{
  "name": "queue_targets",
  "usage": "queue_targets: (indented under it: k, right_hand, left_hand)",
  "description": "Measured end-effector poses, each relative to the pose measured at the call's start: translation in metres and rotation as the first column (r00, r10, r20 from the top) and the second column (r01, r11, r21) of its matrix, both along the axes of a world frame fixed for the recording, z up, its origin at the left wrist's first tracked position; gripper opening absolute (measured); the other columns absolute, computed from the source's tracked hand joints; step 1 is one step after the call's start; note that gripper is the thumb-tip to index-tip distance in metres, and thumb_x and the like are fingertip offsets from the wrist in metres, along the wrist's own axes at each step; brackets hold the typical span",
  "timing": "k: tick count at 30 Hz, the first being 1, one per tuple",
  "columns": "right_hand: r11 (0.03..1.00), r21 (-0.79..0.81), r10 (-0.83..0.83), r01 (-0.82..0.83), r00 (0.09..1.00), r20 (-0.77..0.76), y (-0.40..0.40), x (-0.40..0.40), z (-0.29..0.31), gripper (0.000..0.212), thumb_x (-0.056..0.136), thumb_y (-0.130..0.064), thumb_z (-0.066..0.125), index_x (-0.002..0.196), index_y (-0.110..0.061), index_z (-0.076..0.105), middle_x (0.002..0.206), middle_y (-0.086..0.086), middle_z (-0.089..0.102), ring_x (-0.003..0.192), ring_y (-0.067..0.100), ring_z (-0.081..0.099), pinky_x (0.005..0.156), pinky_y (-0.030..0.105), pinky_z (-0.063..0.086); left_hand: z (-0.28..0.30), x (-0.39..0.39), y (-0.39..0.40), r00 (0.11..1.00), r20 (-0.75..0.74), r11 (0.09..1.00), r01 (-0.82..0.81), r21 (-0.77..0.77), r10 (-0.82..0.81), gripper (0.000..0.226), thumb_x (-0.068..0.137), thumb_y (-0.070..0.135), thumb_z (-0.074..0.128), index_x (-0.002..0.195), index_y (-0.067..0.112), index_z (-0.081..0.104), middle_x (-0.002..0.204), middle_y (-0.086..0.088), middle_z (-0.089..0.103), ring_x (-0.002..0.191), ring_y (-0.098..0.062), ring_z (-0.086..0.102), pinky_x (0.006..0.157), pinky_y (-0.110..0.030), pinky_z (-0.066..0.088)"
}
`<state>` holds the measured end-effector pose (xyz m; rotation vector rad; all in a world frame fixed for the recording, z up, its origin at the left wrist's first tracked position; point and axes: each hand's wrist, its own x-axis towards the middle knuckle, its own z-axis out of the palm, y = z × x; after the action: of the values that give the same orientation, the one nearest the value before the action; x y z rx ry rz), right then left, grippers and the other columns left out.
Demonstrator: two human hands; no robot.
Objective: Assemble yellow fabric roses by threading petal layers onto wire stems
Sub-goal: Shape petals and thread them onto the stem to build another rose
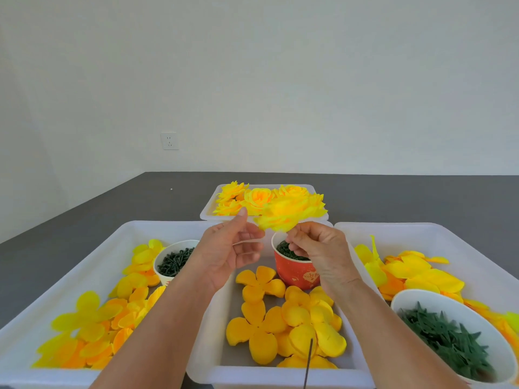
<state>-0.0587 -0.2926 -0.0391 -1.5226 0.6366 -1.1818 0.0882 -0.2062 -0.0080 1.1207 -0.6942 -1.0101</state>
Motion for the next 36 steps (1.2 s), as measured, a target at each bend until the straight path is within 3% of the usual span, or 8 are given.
queue_targets:
  k: [5,10,16,20,24,26,29,36]
  right_hand:
    - [0.973,0.227,0.017,-0.040,0.994,0.104,0.000,0.002,0.001,0.010,0.084,-0.009,0.066,0.075,-0.012,0.071,0.067,0.000,0.069,0.061,0.006,0.060,0.069,0.025,0.051]
    - [0.957,0.273,0.070,-0.094,0.993,0.096,0.002,0.006,-0.002,0.008,0.084,-0.010,0.066,0.078,-0.010,0.071,0.069,0.000,0.070,0.061,0.003,0.062,0.063,0.019,0.052]
    - [0.992,0.125,0.038,-0.034,0.999,-0.036,0.004,0.007,-0.002,0.017,0.084,-0.015,0.068,0.068,-0.016,0.070,0.062,-0.006,0.067,0.057,-0.001,0.058,0.052,0.007,0.043]
    - [1.000,-0.003,0.003,-0.003,0.983,-0.185,0.004,0.007,-0.004,0.017,0.085,-0.018,0.068,0.069,-0.023,0.070,0.071,-0.007,0.069,0.070,0.005,0.058,0.062,0.016,0.042]
    - [0.990,-0.144,-0.043,0.001,0.957,-0.286,0.002,0.008,-0.007,0.007,0.083,-0.017,0.070,0.080,-0.011,0.074,0.074,0.000,0.070,0.071,0.009,0.057,0.069,0.020,0.045]
    - [0.981,-0.192,-0.034,-0.024,0.956,-0.293,0.002,0.008,-0.008,0.005,0.082,-0.017,0.071,0.080,-0.015,0.074,0.070,-0.010,0.068,0.064,-0.001,0.056,0.066,0.012,0.044]
    - [0.984,-0.170,0.014,-0.059,0.967,-0.256,0.004,0.007,-0.007,0.011,0.080,-0.018,0.072,0.074,-0.027,0.072,0.064,-0.023,0.066,0.063,-0.011,0.059,0.060,0.002,0.042]
    - [0.984,-0.167,0.021,-0.062,0.971,-0.237,0.004,0.007,-0.007,0.019,0.079,-0.019,0.073,0.065,-0.030,0.069,0.061,-0.022,0.065,0.061,-0.011,0.058,0.057,0.003,0.041]
  left_hand:
    - [-0.003,0.000,0.001,0.976,0.131,0.984,-0.164,-0.074,0.172,0.017,0.089,0.021,0.060,0.077,0.010,0.065,0.068,0.001,0.069,0.053,-0.010,0.056,0.049,-0.019,0.047]
    - [-0.005,-0.006,0.001,0.860,0.394,0.933,-0.220,-0.284,0.323,0.010,0.079,0.006,0.070,0.077,0.015,0.068,0.069,-0.005,0.063,0.056,-0.009,0.050,0.050,-0.020,0.043]
    - [-0.006,-0.010,0.004,0.700,0.582,0.895,-0.196,-0.400,0.414,0.020,0.072,0.010,0.078,0.088,0.020,0.071,0.086,-0.007,0.063,0.066,-0.008,0.053,0.057,-0.015,0.044]
    - [-0.005,-0.014,0.006,0.581,0.697,0.895,-0.138,-0.425,0.421,0.027,0.068,0.005,0.080,0.078,0.028,0.069,0.092,-0.001,0.055,0.072,-0.007,0.049,0.060,-0.011,0.040]
    - [-0.004,-0.015,0.007,0.504,0.754,0.898,-0.118,-0.424,0.422,0.015,0.066,0.012,0.081,0.072,0.023,0.071,0.096,-0.002,0.053,0.085,-0.011,0.049,0.064,-0.010,0.038]
    - [-0.003,-0.015,0.007,0.471,0.772,0.898,-0.120,-0.423,0.426,0.006,0.071,0.019,0.077,0.069,0.018,0.071,0.097,-0.001,0.053,0.089,-0.014,0.049,0.067,-0.008,0.037]
    - [-0.005,-0.015,0.006,0.430,0.786,0.893,-0.137,-0.429,0.444,0.024,0.077,0.030,0.066,0.064,0.010,0.066,0.099,-0.002,0.054,0.094,-0.015,0.050,0.069,-0.005,0.035]
    - [-0.005,-0.015,0.006,0.361,0.826,0.896,-0.075,-0.437,0.433,0.004,0.075,0.011,0.075,0.077,0.008,0.073,0.102,-0.002,0.056,0.097,-0.019,0.052,0.078,-0.013,0.040]
